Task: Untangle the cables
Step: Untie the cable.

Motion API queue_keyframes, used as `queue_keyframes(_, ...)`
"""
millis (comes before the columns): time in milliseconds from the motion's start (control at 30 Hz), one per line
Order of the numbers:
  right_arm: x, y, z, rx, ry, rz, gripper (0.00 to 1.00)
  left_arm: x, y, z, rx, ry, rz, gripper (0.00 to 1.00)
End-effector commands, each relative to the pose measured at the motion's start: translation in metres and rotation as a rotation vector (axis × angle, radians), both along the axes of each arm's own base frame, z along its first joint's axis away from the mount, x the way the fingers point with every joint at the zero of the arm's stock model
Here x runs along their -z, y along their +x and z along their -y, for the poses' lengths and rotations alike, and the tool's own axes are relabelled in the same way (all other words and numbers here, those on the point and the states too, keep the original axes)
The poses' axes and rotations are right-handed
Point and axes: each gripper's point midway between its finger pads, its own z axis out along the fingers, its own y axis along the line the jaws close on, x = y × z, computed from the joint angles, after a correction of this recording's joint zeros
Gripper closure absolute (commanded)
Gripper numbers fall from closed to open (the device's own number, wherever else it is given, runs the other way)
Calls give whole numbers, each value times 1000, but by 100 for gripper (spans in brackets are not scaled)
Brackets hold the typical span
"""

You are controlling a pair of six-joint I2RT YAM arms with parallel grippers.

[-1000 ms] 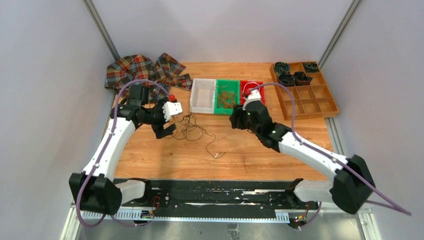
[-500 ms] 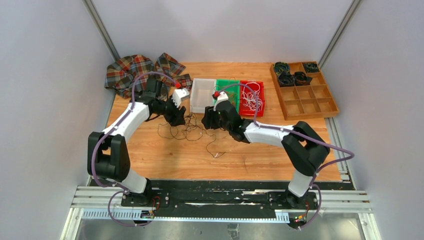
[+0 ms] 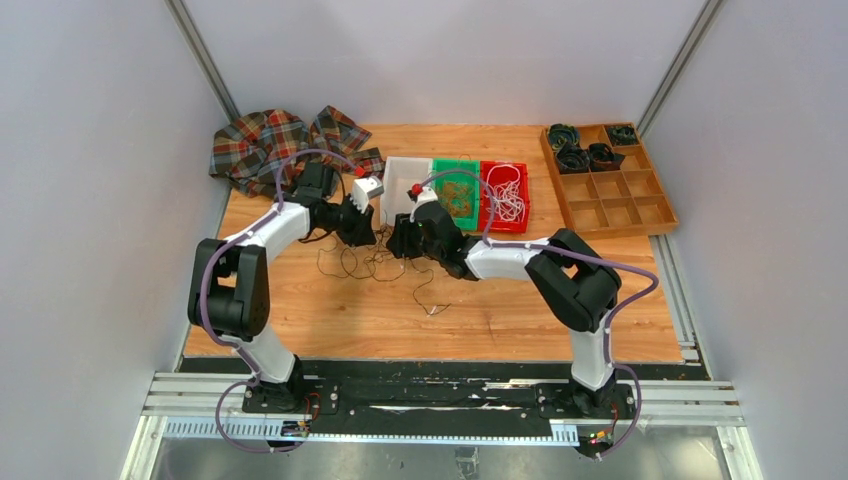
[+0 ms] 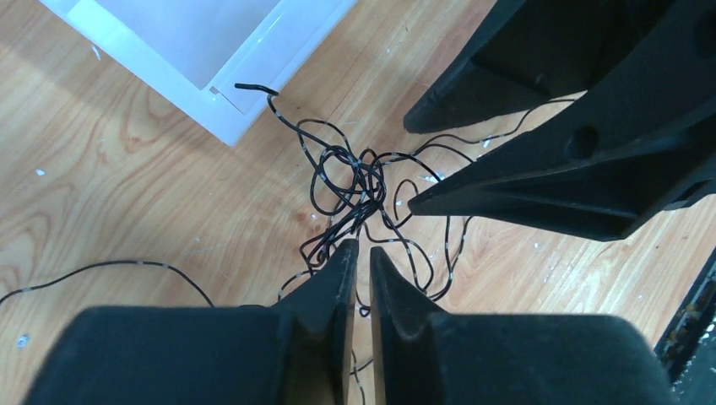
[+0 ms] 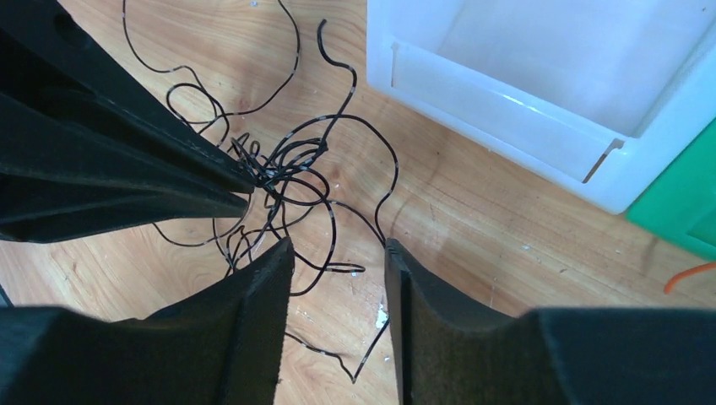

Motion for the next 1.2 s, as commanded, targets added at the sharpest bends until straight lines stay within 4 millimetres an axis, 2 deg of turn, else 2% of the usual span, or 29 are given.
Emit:
queue_keyframes(0,-6,0,-17,-20,49,10,60,-8,6,11,12,-49,15,90)
queue_keyframes(100,-7,0,-18,-17,63,8,77,-12,4,11,21,-47,14,99)
queue_keyframes(200,-10,0,-14,-6,76,24,97,-19,-8,10,51,-49,19,99)
queue_keyframes(233,-13,-1,-14,-4,81,30,99,-21,-12,10,66,-51,21,99)
queue_keyframes(400,-15,-3,-1,27,68,46,99,-31,-35,5,113,-33,25,99)
queue_keyframes(533,-11,-6,17,65,18,60,99,-42,-42,-5,120,15,70,99)
queue_keyframes(700,-12,-17,28,67,-22,89,99,-38,-41,-20,101,102,136,99)
queue_keyframes(733,-12,-19,27,61,-28,89,100,-37,-39,-20,93,98,130,95)
queue_keyframes(800,-11,-23,21,41,-36,89,99,-36,-38,-14,84,68,97,61)
queue_keyframes(867,-10,-27,17,23,-40,87,100,-34,-37,-5,106,40,76,48)
queue_keyframes(1033,-7,-35,12,4,-44,80,99,-23,-26,16,153,35,75,44)
queue_keyframes(1167,-8,-38,11,-1,-37,74,100,-14,-17,22,185,57,75,52)
